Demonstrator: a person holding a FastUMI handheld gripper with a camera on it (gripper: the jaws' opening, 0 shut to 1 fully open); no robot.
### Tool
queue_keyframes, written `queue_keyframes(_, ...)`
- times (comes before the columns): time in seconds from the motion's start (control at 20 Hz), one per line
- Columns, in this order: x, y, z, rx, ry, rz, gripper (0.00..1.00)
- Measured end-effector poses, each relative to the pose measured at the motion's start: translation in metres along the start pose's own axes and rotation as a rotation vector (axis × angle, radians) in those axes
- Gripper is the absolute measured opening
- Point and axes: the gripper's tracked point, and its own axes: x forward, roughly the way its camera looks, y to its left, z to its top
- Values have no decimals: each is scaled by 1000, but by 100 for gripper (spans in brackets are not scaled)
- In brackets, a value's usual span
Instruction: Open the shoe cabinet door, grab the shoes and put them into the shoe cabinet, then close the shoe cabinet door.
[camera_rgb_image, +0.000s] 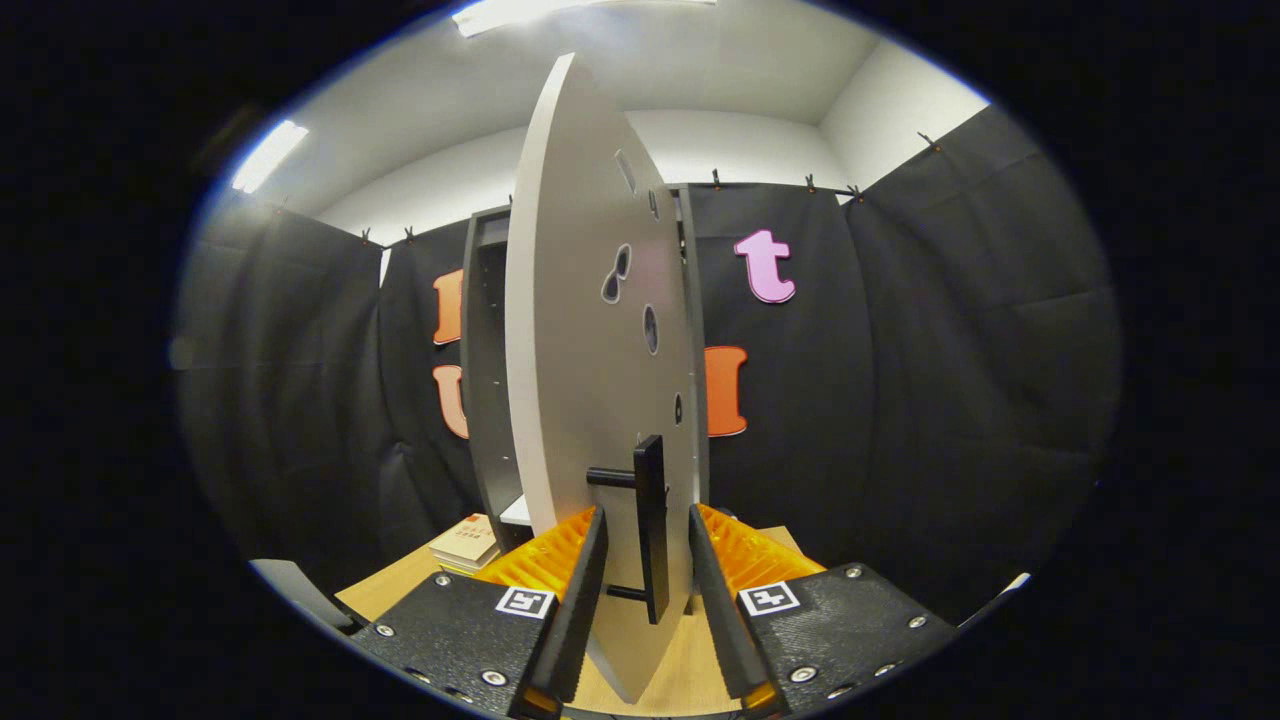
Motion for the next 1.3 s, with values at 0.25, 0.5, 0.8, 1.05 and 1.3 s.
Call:
queue_keyframes(0.25,13,16,-1,9,0,64,54)
queue_keyframes(0.5,25,40,-1,25,5,135,54)
queue_keyframes(0.8,48,72,-3,16,8,201,60)
queue_keyframes(1.05,74,103,-7,40,16,283,66)
queue_keyframes(1.3,113,150,-16,-14,20,326,69)
